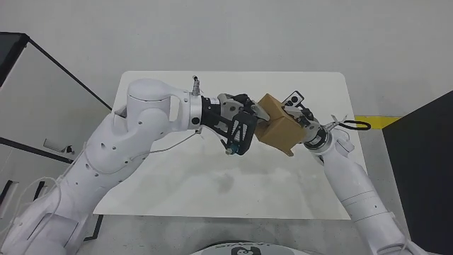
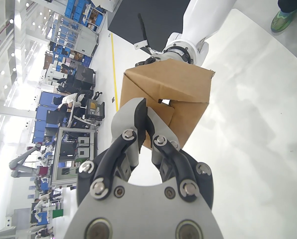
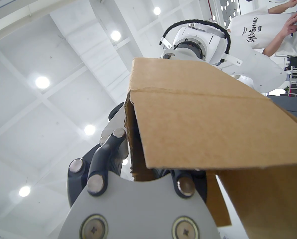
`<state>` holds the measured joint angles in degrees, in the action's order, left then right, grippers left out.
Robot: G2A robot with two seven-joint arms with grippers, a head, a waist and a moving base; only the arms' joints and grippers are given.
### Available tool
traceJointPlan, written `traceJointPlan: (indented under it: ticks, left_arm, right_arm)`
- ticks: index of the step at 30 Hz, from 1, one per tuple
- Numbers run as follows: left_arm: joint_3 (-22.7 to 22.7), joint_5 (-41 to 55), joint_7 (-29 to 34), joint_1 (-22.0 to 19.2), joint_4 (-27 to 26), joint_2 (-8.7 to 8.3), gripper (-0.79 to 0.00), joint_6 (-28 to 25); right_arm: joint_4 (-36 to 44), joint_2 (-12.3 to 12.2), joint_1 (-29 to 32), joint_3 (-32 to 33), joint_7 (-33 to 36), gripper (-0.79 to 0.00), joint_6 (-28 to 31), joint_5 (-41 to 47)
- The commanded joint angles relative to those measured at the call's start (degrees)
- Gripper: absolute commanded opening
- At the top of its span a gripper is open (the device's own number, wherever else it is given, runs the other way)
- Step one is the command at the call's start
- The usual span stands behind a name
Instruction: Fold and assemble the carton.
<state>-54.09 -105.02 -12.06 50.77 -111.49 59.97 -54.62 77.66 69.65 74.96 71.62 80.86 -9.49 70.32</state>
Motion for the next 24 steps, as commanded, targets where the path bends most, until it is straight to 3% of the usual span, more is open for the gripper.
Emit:
traceJointPlan:
  ticks: [1,10,24]
  left_arm:
    - [-0.67,0.18,-0.04,0.35,-0.24,-0.18,-0.785,-0.19]
    - [-1.21,-0.07,-0.67,0.76,-0.88,-0.58,-0.785,-0.86]
    - [4.06,-1.74,-0.85,-1.82,1.21,0.24,-0.785,-0.83]
  right_arm:
    - [0.00,0.00,0.00,0.00,0.00,-0.785,0.00,0.00]
    - [0.00,0.00,0.00,0.00,0.00,-0.785,0.00,0.00]
    - [0.00,0.00,0.00,0.00,0.00,-0.785,0.00,0.00]
